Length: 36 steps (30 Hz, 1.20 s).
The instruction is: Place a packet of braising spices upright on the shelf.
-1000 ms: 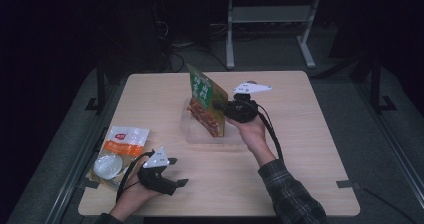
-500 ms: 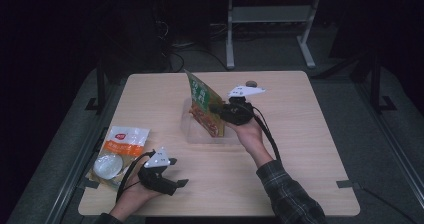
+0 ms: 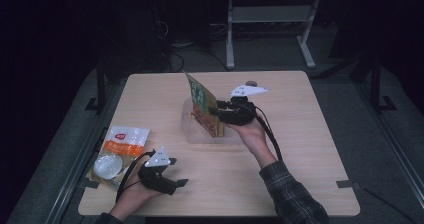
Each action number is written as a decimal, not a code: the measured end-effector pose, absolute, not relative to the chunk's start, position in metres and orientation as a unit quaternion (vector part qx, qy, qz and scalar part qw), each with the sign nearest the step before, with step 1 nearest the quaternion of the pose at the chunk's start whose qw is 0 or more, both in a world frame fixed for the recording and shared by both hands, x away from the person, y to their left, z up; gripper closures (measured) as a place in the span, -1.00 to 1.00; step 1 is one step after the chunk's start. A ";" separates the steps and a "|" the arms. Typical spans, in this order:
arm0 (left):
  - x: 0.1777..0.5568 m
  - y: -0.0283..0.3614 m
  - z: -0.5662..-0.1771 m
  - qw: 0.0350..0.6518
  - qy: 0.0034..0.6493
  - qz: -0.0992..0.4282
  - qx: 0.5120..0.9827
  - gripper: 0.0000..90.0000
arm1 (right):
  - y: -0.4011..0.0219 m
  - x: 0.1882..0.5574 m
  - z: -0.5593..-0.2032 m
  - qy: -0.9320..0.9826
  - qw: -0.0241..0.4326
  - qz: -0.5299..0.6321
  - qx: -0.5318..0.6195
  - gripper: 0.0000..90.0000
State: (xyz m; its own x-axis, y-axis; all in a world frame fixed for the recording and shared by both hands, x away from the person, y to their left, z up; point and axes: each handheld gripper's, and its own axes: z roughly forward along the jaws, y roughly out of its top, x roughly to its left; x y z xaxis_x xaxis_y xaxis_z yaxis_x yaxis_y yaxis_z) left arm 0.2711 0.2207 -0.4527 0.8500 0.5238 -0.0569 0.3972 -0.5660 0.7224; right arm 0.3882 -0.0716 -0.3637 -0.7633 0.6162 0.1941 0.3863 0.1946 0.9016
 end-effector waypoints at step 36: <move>0.270 0.217 -0.457 0.380 0.251 0.057 0.888 -0.65 | -0.124 0.318 -0.398 0.886 0.061 0.374 0.268 -0.27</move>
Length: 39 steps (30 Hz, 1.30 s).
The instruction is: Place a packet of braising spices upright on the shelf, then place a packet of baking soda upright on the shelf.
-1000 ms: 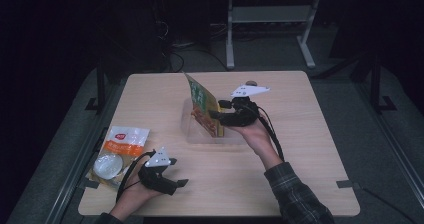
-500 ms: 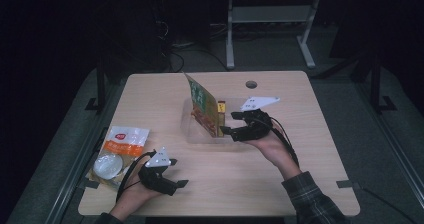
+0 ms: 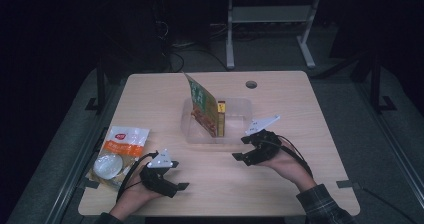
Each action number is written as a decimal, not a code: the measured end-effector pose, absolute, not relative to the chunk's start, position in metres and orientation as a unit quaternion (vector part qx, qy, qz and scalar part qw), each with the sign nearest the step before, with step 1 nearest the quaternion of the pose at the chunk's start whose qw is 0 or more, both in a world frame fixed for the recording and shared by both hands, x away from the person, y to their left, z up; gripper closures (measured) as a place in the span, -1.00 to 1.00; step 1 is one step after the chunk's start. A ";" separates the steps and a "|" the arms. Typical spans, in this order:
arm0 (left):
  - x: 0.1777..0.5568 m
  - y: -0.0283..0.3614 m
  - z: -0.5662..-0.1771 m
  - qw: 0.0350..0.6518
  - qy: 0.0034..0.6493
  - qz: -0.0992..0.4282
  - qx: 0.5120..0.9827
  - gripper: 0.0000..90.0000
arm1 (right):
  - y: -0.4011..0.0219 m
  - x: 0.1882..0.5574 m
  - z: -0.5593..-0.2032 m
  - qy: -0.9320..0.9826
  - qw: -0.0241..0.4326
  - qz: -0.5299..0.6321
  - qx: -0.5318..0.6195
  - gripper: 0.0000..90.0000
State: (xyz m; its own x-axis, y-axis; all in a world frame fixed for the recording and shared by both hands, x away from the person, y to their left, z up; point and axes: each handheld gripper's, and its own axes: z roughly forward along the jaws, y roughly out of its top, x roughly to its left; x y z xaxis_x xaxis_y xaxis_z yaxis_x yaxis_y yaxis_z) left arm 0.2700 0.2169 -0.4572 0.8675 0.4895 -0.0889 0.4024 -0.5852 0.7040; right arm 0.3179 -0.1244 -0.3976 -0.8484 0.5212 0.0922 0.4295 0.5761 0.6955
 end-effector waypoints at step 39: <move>0.297 0.331 -0.410 0.332 0.441 0.186 0.813 -0.63 | -0.159 0.284 -0.448 0.875 0.066 0.379 0.295 -0.54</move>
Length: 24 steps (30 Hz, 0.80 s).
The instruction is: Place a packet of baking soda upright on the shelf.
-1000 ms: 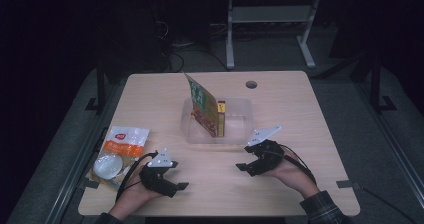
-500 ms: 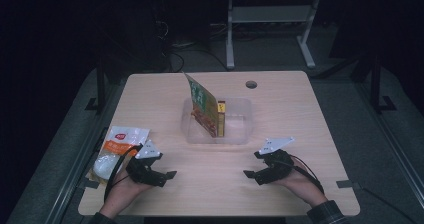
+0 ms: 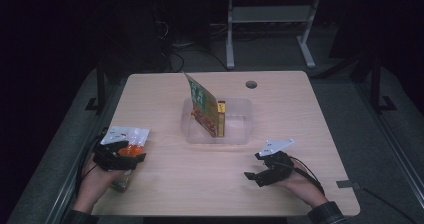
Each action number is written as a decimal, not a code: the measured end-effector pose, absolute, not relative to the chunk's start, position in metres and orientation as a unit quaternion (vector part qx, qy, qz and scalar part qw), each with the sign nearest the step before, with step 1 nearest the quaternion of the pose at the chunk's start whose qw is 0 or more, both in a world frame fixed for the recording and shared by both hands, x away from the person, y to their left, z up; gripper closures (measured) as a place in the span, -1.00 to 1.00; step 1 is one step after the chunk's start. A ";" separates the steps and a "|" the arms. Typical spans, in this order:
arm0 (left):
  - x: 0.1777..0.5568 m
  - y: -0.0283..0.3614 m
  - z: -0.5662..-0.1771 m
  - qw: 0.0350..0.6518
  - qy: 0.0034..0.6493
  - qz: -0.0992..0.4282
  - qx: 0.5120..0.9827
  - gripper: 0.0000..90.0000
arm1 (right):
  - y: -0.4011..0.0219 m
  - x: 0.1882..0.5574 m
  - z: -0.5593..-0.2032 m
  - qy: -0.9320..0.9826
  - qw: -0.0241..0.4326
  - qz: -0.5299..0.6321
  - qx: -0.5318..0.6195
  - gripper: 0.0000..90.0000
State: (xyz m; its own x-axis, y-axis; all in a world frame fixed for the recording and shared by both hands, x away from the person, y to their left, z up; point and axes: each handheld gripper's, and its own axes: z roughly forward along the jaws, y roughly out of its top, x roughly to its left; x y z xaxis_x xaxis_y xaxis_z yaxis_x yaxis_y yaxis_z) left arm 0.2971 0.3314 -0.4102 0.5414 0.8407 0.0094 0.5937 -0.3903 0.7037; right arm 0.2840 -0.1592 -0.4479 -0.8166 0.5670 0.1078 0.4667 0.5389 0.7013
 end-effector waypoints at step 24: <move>0.313 0.405 -0.439 0.290 0.536 0.173 0.774 -0.69 | -0.159 0.286 -0.448 0.875 0.069 0.378 0.296 -0.54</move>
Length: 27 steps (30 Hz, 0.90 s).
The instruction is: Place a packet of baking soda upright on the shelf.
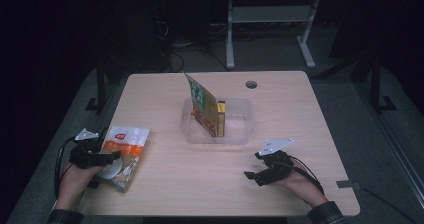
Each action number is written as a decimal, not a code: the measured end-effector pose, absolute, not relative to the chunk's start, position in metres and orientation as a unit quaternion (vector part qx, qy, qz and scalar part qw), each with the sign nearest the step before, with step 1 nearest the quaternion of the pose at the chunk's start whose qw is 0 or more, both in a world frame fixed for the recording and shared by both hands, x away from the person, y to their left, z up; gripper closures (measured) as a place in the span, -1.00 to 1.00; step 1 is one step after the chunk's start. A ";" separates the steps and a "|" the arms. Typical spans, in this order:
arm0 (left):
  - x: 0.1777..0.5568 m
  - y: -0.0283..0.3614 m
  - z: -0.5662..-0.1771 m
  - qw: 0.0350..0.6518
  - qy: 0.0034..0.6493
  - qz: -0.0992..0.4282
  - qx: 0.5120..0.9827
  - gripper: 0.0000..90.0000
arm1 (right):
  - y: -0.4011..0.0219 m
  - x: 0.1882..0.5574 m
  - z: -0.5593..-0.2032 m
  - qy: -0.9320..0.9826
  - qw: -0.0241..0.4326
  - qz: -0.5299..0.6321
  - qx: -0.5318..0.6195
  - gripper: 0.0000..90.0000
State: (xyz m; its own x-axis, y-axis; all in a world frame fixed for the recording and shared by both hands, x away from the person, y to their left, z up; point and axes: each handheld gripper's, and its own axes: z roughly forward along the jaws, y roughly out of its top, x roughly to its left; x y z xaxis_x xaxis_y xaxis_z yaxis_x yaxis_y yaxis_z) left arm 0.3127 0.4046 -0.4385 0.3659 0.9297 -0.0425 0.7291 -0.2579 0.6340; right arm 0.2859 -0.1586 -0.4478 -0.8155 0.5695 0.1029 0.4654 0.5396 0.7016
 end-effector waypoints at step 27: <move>0.319 0.396 -0.451 0.317 0.505 0.087 0.798 0.23 | -0.157 0.285 -0.447 0.875 0.068 0.377 0.296 -0.54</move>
State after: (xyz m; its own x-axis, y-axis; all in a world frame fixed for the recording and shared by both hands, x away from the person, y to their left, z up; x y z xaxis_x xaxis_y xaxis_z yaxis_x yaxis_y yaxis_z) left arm 0.3188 0.3956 -0.4514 0.4748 0.8610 -0.1820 0.7507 -0.2884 0.5943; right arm 0.2851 -0.1567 -0.4473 -0.8158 0.5691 0.1032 0.4659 0.5409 0.7002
